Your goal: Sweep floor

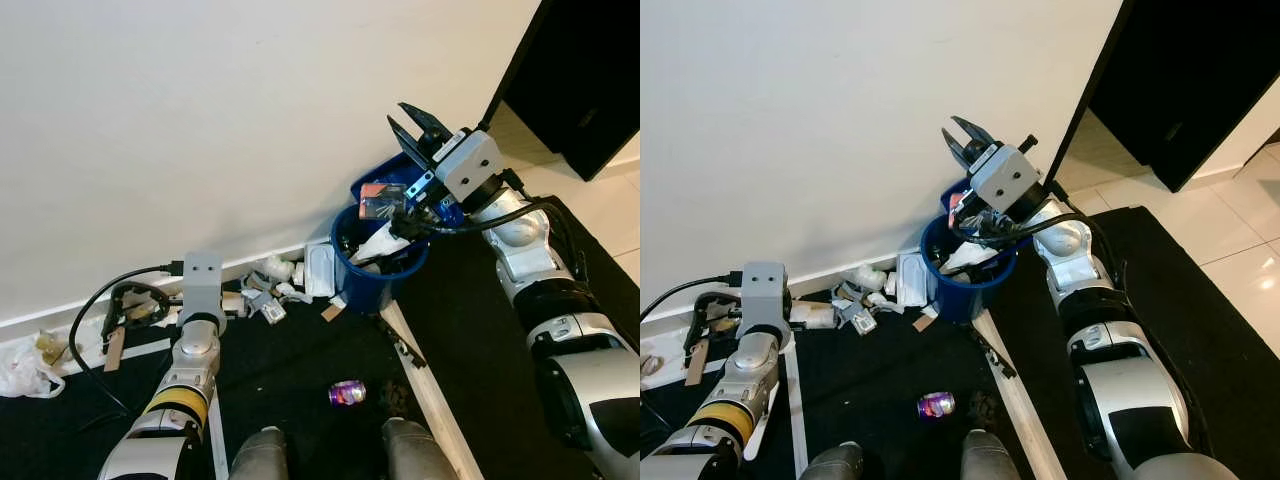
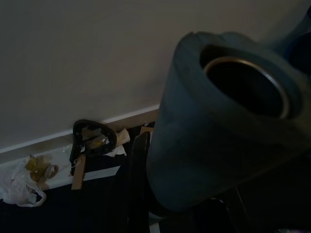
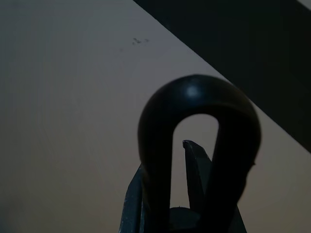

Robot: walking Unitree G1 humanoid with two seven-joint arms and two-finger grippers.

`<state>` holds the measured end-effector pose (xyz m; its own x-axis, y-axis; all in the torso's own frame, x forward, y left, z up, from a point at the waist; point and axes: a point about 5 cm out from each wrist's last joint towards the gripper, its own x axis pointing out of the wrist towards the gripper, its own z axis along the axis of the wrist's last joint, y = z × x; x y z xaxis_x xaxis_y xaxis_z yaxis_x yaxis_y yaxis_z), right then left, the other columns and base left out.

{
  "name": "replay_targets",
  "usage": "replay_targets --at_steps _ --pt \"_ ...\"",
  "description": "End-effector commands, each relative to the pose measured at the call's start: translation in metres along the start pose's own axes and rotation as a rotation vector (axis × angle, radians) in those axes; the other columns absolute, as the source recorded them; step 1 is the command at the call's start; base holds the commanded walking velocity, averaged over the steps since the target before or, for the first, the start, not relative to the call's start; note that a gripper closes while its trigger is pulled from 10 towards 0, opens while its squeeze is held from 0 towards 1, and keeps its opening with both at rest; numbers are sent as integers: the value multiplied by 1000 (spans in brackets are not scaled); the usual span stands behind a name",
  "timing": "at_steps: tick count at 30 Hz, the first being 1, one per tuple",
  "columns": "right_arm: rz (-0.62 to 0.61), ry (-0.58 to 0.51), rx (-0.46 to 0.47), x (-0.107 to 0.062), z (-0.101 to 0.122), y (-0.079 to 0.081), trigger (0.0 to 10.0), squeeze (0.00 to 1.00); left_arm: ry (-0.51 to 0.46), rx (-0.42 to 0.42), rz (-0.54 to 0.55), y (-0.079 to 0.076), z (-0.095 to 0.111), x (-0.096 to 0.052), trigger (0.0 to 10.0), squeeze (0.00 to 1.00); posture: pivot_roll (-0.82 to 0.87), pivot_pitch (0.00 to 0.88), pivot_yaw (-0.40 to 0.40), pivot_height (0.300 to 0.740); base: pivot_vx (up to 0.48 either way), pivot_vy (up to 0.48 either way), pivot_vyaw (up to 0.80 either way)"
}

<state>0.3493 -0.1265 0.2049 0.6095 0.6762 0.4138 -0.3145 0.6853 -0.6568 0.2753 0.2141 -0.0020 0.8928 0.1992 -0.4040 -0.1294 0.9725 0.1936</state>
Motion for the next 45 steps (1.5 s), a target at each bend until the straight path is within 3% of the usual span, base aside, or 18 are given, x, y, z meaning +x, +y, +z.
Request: replay_targets --at_steps 1,12,31,33,34,35,37,38,39,40,43,45 --pt "-4 -256 -149 20 41 -19 10000 0 95 -76 -37 -13 -21 -7 10000 0 52 11 -85 740 0 0 0" --pt "-10 -288 -210 24 50 -35 10000 0 92 -73 -36 -12 -20 -7 10000 0 54 8 -81 740 0 0 0" --pt "-91 -358 -358 34 80 -88 10000 0 91 -71 -32 -10 -17 -5 10000 0 57 8 -76 740 0 0 0" --pt "-142 -380 -341 36 87 -99 10000 0 90 -70 -32 -10 -17 -4 10000 0 58 7 -75 740 0 0 0" --pt "-216 -391 -279 38 91 -110 10000 0 88 -70 -32 -10 -16 -4 10000 0 58 6 -75 740 0 0 0" --pt "-216 -391 -279 38 91 -110 10000 0 88 -70 -32 -10 -16 -4 10000 0 58 6 -75 740 0 0 0" --pt "-291 -388 -167 39 91 -122 10000 0 88 -70 -32 -10 -16 -4 10000 0 60 7 -75 740 0 0 0" --pt "-291 -388 -167 39 91 -122 10000 0 88 -70 -32 -10 -16 -4 10000 0 60 7 -75 740 0 0 0" --pt "-329 -375 -81 39 88 -128 10000 0 87 -68 -32 -10 -16 -4 10000 0 60 6 -74 740 0 0 0" --pt "-329 -375 -81 39 88 -128 10000 0 87 -68 -32 -10 -16 -4 10000 0 60 6 -74 740 0 0 0" --pt "-432 -377 145 38 83 -145 10000 0 86 -66 -31 -9 -16 -4 10000 0 65 8 -73 740 0 0 0" --pt "-432 -377 145 38 83 -145 10000 0 86 -66 -31 -9 -16 -4 10000 0 65 8 -73 740 0 0 0"
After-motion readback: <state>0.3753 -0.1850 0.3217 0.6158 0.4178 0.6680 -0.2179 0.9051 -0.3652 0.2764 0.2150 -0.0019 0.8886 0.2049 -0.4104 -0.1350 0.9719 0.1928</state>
